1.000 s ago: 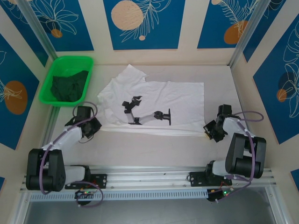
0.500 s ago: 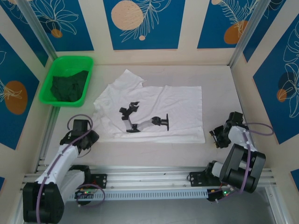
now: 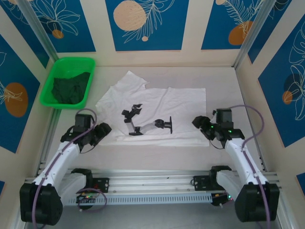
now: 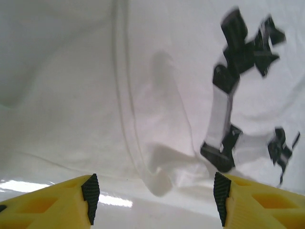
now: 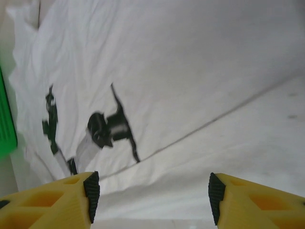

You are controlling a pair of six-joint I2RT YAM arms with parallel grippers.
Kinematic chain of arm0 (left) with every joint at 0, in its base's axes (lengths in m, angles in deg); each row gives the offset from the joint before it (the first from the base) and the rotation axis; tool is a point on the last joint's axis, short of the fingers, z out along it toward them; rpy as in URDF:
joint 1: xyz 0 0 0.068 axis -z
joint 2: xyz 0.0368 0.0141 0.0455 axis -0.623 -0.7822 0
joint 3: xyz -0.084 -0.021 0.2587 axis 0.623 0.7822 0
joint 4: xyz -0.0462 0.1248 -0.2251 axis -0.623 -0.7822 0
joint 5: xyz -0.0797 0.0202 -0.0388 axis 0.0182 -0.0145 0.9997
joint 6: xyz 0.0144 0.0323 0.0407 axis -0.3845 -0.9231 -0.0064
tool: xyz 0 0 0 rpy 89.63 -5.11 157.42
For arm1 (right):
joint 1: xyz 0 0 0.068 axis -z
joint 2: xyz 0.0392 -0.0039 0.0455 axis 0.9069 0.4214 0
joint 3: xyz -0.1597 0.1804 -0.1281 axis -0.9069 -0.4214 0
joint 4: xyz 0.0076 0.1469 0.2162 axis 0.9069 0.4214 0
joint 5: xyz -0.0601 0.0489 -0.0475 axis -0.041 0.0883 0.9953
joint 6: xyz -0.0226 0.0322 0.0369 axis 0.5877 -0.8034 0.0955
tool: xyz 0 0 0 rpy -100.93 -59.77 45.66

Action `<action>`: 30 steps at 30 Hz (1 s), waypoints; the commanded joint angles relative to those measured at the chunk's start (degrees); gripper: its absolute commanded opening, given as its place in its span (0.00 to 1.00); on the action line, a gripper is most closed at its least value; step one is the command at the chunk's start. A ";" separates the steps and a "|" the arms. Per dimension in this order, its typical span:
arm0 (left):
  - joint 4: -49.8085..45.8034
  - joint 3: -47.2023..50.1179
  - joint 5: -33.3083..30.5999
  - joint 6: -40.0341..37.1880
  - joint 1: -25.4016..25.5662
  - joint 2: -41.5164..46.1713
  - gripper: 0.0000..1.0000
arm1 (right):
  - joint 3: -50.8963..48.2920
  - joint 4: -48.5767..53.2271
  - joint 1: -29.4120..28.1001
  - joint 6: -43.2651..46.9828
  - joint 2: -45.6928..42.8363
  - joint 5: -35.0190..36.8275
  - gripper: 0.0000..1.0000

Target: Fold and stack the t-shirts

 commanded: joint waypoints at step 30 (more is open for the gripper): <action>7.64 -2.70 2.24 4.30 8.19 -16.77 0.40 | 6.83 -9.69 -24.18 4.70 25.11 7.14 0.58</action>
